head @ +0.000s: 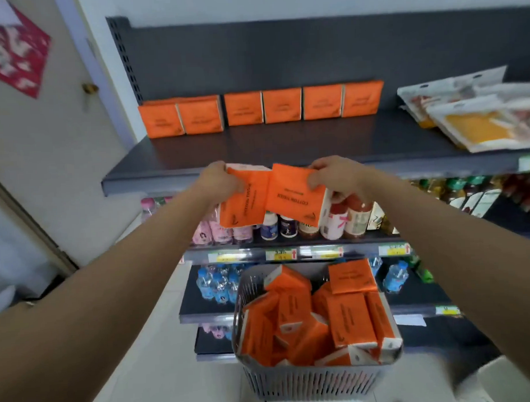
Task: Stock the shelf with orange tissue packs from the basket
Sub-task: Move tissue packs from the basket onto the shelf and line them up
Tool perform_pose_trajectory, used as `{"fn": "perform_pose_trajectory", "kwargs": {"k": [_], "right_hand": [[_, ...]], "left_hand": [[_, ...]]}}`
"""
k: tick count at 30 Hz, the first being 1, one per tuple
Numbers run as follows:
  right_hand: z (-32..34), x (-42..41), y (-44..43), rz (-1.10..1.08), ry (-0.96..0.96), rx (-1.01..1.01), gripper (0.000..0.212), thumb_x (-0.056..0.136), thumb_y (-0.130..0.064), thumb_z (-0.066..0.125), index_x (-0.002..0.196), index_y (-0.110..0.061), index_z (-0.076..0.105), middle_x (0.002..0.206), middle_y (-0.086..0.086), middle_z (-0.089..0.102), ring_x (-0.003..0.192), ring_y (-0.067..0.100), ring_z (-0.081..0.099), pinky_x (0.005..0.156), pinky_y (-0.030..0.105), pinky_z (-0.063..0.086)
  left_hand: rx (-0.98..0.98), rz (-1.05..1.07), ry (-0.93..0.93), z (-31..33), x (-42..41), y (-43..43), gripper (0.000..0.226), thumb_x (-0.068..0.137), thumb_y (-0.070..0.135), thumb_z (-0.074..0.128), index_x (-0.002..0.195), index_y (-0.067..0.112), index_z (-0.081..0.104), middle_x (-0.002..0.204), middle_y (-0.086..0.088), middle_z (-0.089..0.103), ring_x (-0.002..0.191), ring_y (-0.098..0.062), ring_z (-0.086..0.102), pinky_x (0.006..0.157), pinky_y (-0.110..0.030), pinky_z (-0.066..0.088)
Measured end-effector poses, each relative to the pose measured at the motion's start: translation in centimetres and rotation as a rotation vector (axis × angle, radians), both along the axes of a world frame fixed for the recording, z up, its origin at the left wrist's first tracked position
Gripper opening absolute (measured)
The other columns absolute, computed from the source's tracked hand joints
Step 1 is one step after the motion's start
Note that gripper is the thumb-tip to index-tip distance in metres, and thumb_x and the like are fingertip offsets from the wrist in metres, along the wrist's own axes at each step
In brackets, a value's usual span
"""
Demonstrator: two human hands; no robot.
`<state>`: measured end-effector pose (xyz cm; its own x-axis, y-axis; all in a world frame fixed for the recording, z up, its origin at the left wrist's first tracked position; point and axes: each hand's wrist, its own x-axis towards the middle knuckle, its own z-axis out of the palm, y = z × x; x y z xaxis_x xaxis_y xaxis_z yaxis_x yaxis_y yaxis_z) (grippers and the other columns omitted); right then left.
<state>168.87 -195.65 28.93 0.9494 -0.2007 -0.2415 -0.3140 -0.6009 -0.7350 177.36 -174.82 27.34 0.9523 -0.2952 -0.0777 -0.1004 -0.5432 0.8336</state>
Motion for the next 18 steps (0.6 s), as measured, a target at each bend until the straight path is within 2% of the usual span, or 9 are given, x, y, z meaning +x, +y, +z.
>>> {"fn": "perform_pose_trajectory", "kwargs": {"k": [2,4,6,8,11,13,15,16,18], "right_hand": [[1.6,1.0,0.3,-0.018,-0.047,0.073,0.029,0.089,-0.014,0.052,0.118,-0.011,0.052,0.105,0.01,0.06,0.092,0.025,0.061,0.074,0.037,0.056],[2.7,2.3,0.5,-0.032,-0.098,0.116,0.029,0.092,-0.012,0.05,0.12,-0.014,0.049,0.112,0.011,0.059,0.098,0.028,0.063,0.074,0.043,0.059],[3.4,3.9,0.5,-0.074,-0.141,0.132,0.034,0.093,-0.012,0.049,0.126,-0.017,0.046,0.118,0.011,0.058,0.105,0.032,0.062,0.078,0.049,0.058],[3.9,5.6,0.3,-0.121,-0.172,0.124,0.04,0.093,-0.012,0.049,0.132,-0.019,0.043,0.123,0.01,0.056,0.108,0.032,0.06,0.078,0.048,0.059],[4.5,8.7,-0.5,-0.181,-0.245,0.106,0.05,0.092,-0.011,0.049,0.14,-0.02,0.037,0.125,0.005,0.055,0.104,0.028,0.061,0.068,0.041,0.06],[4.8,10.7,-0.9,-0.23,-0.295,0.082,0.052,0.092,-0.009,0.051,0.141,-0.019,0.037,0.123,0.006,0.054,0.105,0.029,0.061,0.069,0.043,0.058],[5.1,13.0,-1.6,-0.291,-0.34,0.028,0.054,0.09,-0.008,0.055,0.14,-0.017,0.037,0.129,0.013,0.052,0.109,0.035,0.06,0.072,0.048,0.058],[5.3,13.9,-1.9,-0.321,-0.35,-0.007,0.054,0.089,-0.009,0.057,0.139,-0.015,0.037,0.13,0.016,0.05,0.109,0.037,0.059,0.074,0.051,0.058],[5.5,15.8,-2.7,-0.373,-0.348,-0.089,0.055,0.087,-0.01,0.061,0.135,-0.01,0.037,0.128,0.018,0.05,0.11,0.039,0.057,0.079,0.052,0.056]], "left_hand": [[-0.031,-0.021,-0.033,1.9,0.7,0.4,0.025,0.083,0.006,0.056,0.104,0.012,0.044,0.099,-0.014,0.059,0.08,-0.025,0.061,0.058,-0.029,0.052],[-0.067,-0.062,-0.04,3.6,1.4,0.7,0.021,0.092,0.008,0.048,0.108,0.017,0.04,0.095,-0.007,0.058,0.072,-0.017,0.057,0.046,-0.024,0.05],[-0.118,-0.089,0.019,4.7,2.6,1.0,0.021,0.097,0.015,0.047,0.113,0.02,0.035,0.1,-0.006,0.059,0.082,-0.024,0.059,0.066,-0.037,0.06],[-0.168,-0.076,0.09,5.5,4.1,1.2,0.033,0.098,0.025,0.047,0.125,0.024,0.028,0.112,-0.008,0.057,0.095,-0.031,0.059,0.081,-0.058,0.054],[-0.19,-0.062,0.082,6.5,7.0,1.2,0.036,0.098,0.029,0.045,0.128,0.025,0.026,0.12,-0.009,0.054,0.101,-0.033,0.057,0.082,-0.061,0.052],[-0.205,-0.062,0.07,7.0,9.5,0.7,0.038,0.098,0.028,0.046,0.13,0.024,0.026,0.119,-0.007,0.052,0.103,-0.031,0.055,0.085,-0.063,0.049],[-0.184,-0.077,0.014,7.3,12.2,0.1,0.039,0.097,0.025,0.048,0.132,0.023,0.029,0.115,-0.004,0.051,0.096,-0.026,0.056,0.08,-0.055,0.052],[-0.145,-0.084,-0.04,7.5,13.5,-0.3,0.038,0.096,0.023,0.05,0.131,0.023,0.033,0.111,-0.004,0.052,0.087,-0.022,0.057,0.07,-0.044,0.053],[-0.068,-0.104,-0.163,7.7,16.0,-1.3,0.035,0.093,0.017,0.056,0.125,0.019,0.042,0.103,-0.005,0.055,0.069,-0.014,0.052,0.054,-0.025,0.044]]}}
